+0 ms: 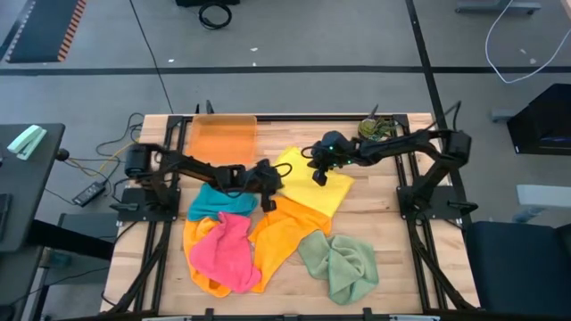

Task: Fold microfiber towels
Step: Fold the yellow towel

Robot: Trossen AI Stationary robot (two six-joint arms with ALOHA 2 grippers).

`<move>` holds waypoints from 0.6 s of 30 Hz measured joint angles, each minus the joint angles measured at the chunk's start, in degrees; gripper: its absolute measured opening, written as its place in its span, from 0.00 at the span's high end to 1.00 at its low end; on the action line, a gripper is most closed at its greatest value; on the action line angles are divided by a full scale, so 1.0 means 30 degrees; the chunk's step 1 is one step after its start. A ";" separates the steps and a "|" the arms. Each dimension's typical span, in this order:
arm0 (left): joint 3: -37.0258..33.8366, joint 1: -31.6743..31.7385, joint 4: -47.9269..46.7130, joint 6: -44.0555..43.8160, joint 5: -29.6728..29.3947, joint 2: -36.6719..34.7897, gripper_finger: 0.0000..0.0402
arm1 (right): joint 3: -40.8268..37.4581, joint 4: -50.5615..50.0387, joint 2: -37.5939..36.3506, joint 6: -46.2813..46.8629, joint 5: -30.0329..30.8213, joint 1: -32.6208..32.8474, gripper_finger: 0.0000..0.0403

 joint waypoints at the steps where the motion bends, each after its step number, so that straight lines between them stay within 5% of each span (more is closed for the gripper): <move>1: 0.0310 -0.0285 0.0123 0.0343 -0.0267 -0.0347 0.99 | 0.0001 -0.0067 -0.0132 -0.0118 -0.0024 0.0000 1.00; 8: 0.2340 -0.2139 0.0694 -0.1253 -0.1008 0.0199 0.98 | 0.0003 -0.0276 0.0088 -0.1375 -0.1175 0.0036 1.00; 13: 0.3189 -0.3933 0.2151 -0.4274 -0.0955 0.3308 0.97 | -0.0002 -0.0992 0.0393 -0.2106 -0.1579 0.0269 1.00; 18: 0.5736 -0.5224 0.2934 -0.5784 -0.2962 0.6415 0.99 | -0.0036 -0.1747 0.0393 -0.2208 -0.0966 0.0655 1.00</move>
